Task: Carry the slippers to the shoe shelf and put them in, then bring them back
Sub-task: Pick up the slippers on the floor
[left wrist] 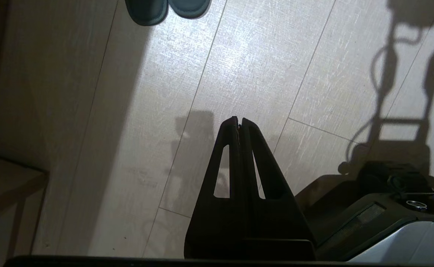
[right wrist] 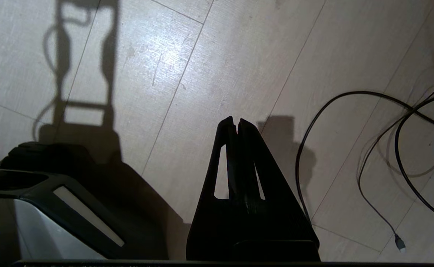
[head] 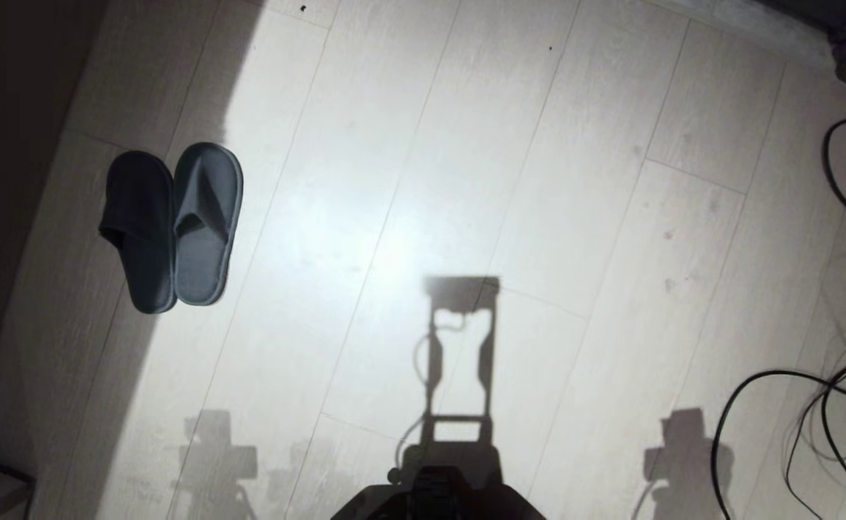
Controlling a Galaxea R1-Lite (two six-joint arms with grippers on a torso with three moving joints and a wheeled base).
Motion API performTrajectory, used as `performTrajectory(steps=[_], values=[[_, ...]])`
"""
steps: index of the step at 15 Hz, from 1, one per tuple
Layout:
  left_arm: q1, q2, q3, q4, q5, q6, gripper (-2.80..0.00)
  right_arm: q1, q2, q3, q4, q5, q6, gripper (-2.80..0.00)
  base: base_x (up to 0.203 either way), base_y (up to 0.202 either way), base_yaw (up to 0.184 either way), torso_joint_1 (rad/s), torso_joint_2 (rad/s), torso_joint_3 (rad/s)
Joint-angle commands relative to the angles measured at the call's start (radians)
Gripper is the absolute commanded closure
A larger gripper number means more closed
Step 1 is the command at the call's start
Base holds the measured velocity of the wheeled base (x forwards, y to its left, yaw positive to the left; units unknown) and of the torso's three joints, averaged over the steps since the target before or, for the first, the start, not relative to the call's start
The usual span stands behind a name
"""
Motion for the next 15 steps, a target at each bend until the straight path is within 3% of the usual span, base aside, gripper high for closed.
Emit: performTrajectory(steps=[1,15], values=[[0.000,0.001,0.008,0.000,0.000,-0.001,0.00,0.000,0.000,0.000,0.000,0.000,-0.001,0.00,0.000,0.000,0.000,0.004,0.00,-0.196],[0.000,0.001,0.008,0.000,0.000,0.004,0.00,0.000,0.000,0.000,0.000,0.000,-0.001,0.00,0.000,0.000,0.000,0.002,0.00,-0.180]])
